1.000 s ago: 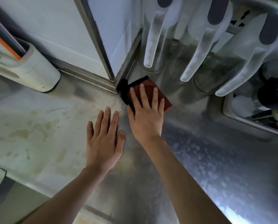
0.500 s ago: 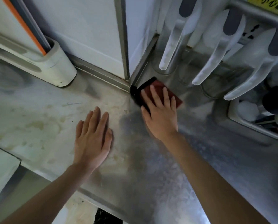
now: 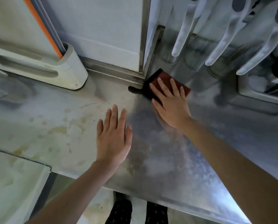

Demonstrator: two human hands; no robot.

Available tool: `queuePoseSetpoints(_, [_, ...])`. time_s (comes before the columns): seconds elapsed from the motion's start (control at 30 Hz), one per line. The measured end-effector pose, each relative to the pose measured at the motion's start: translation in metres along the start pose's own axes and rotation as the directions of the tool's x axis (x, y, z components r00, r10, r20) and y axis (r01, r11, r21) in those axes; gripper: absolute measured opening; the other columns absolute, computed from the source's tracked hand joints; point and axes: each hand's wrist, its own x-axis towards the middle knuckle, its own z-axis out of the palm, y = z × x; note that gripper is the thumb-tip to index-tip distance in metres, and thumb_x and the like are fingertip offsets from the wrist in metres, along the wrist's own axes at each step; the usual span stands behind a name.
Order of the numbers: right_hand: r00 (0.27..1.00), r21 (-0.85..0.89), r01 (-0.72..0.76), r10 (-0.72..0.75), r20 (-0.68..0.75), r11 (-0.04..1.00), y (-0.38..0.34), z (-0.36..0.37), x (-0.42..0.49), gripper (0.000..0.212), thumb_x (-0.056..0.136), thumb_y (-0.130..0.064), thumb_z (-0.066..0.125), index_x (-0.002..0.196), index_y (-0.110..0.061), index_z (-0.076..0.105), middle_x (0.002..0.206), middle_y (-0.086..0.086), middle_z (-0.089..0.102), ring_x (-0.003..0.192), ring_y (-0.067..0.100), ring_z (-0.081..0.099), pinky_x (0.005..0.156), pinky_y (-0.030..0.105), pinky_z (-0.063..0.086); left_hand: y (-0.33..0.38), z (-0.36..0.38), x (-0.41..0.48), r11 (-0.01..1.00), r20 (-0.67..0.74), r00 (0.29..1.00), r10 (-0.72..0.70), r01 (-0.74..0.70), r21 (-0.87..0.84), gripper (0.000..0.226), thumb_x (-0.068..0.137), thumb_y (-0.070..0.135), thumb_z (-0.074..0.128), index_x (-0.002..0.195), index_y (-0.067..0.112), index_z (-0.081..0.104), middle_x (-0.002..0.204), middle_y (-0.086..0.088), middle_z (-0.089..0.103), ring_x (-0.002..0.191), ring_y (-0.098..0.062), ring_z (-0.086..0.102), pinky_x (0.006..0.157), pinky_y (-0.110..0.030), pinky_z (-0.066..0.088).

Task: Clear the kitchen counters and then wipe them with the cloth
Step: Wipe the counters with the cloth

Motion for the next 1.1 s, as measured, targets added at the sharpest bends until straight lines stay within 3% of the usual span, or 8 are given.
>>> queuePoseSetpoints(0.27, [0.982,-0.135,0.184,-0.175,0.072,0.974,-0.014,0.022,-0.108,0.052,0.095,-0.049,0.022,0.145,-0.037,0.019,0.151,-0.005,0.032,0.138,0.031,0.029,0.107,0.053,0.026,-0.024,-0.011,-0.045,0.972,0.000,0.973,0.232,-0.232,0.028,0.049,0.094,0.034,0.027,0.135,0.013,0.045,0.146,-0.008,0.038,0.135,-0.026,0.035,0.107,-0.045,0.028])
queuePoseSetpoints(0.43, [0.969,-0.007,-0.246,0.246,0.021,0.969,-0.001,0.012,-0.072,0.053,0.095,-0.052,0.013,0.145,-0.043,-0.001,0.158,-0.009,0.004,0.145,0.026,-0.002,0.115,0.047,0.004,-0.051,-0.006,-0.045,0.944,-0.051,0.943,0.328,-0.325,0.058,0.046,0.094,0.030,0.029,0.133,0.014,0.048,0.144,-0.007,0.042,0.132,-0.025,0.038,0.105,-0.043,0.028])
queuePoseSetpoints(0.5, [0.955,0.004,-0.297,0.297,-0.013,0.955,-0.016,0.015,-0.074,0.053,0.095,-0.051,0.012,0.146,-0.041,0.001,0.158,-0.007,0.005,0.145,0.029,-0.002,0.115,0.048,0.004,-0.057,-0.003,-0.041,0.926,-0.057,0.926,0.373,-0.369,0.074,0.046,0.094,0.029,0.030,0.133,0.016,0.048,0.143,-0.006,0.043,0.131,-0.025,0.039,0.104,-0.043,0.030])
queuePoseSetpoints(0.63, [0.990,-0.079,-0.134,0.130,-0.050,0.988,-0.058,0.030,-0.120,0.054,0.094,-0.048,0.018,0.146,-0.034,0.021,0.152,-0.001,0.030,0.140,0.037,0.022,0.110,0.055,0.017,-0.059,-0.001,-0.039,0.923,-0.079,0.921,0.383,-0.378,0.070,0.045,0.094,0.028,0.030,0.133,0.017,0.050,0.143,-0.003,0.044,0.132,-0.024,0.039,0.104,-0.042,0.031])
queuePoseSetpoints(0.8, [1.000,-0.141,-0.014,0.016,0.012,0.990,-0.056,0.040,-0.163,0.052,0.094,-0.049,0.023,0.145,-0.038,0.020,0.152,-0.004,0.029,0.139,0.034,0.025,0.108,0.054,0.020,-0.058,-0.003,-0.040,0.919,-0.069,0.917,0.392,-0.386,0.080,0.047,0.094,0.030,0.027,0.133,0.017,0.049,0.143,-0.004,0.044,0.132,-0.024,0.039,0.103,-0.044,0.032])
queuePoseSetpoints(0.9, [0.984,-0.095,-0.181,0.179,-0.022,0.979,-0.025,0.029,-0.150,0.054,0.093,-0.050,0.021,0.145,-0.041,0.010,0.154,-0.006,0.023,0.142,0.033,0.019,0.110,0.052,0.020,-0.057,-0.003,-0.041,0.922,-0.073,0.920,0.385,-0.381,0.071,0.047,0.094,0.029,0.026,0.133,0.017,0.048,0.143,-0.004,0.044,0.133,-0.024,0.038,0.103,-0.043,0.031])
queuePoseSetpoints(1.0, [0.910,0.049,-0.415,0.416,-0.001,0.908,-0.016,0.025,-0.145,0.051,0.097,-0.049,0.015,0.144,-0.044,-0.002,0.158,-0.008,0.002,0.145,0.027,-0.004,0.115,0.047,0.001,-0.057,-0.003,-0.040,0.924,-0.076,0.922,0.380,-0.376,0.064,0.047,0.094,0.029,0.025,0.133,0.018,0.048,0.143,-0.003,0.044,0.133,-0.024,0.038,0.103,-0.044,0.031])
queuePoseSetpoints(1.1, [0.898,0.032,-0.439,0.440,-0.008,0.898,-0.053,0.034,-0.161,0.053,0.094,-0.053,0.003,0.144,-0.040,-0.007,0.153,-0.009,-0.009,0.143,0.028,-0.010,0.113,0.048,-0.004,-0.058,-0.004,-0.042,0.925,-0.069,0.923,0.378,-0.374,0.057,0.049,0.093,0.029,0.024,0.134,0.017,0.047,0.144,-0.004,0.042,0.133,-0.024,0.037,0.104,-0.045,0.030])
